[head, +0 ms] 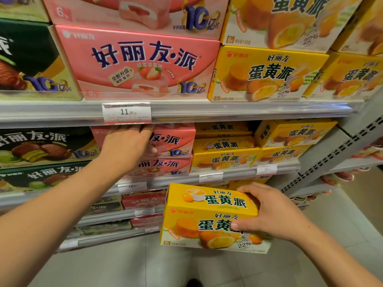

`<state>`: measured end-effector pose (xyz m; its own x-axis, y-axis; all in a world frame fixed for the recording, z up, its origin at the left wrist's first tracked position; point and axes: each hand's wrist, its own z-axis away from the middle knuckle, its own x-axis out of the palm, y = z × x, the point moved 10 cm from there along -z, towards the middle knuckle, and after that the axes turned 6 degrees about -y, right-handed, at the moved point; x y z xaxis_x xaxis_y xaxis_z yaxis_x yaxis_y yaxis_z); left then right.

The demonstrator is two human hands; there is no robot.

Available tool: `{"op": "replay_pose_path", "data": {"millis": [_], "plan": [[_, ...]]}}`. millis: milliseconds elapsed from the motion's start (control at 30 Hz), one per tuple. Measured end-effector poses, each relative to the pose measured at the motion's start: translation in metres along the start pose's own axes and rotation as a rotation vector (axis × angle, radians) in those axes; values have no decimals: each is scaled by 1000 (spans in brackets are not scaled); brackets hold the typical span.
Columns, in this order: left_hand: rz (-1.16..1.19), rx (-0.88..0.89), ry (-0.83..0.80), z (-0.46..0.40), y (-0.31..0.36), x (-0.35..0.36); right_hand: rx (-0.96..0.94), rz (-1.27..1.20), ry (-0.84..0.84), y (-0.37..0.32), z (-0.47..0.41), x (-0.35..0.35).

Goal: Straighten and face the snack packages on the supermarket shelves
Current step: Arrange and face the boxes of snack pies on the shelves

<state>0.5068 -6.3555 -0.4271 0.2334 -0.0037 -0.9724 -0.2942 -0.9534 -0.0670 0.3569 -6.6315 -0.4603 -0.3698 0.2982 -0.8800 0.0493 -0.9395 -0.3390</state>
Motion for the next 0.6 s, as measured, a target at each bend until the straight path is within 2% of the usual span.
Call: {"op": "replay_pose_path", "data": {"millis": [67,133,200,300,367,600], "plan": [[65,58,142,23,11,-13,13,-11,6,8,4,-3],[440,131,236,63,30,-16,29,-18,27,17,10,-8],[979,50,86,100,54,5,50,-24,61,26,17,-15],[1484,-151,-278,135,109,51,70,-2,95,34,23,-26],[1557,-207,-365,141,131,66,84,32,108,38,25,-31],[1403,-135,-155,103,140,48,16,51,129,54,10,-47]]}}
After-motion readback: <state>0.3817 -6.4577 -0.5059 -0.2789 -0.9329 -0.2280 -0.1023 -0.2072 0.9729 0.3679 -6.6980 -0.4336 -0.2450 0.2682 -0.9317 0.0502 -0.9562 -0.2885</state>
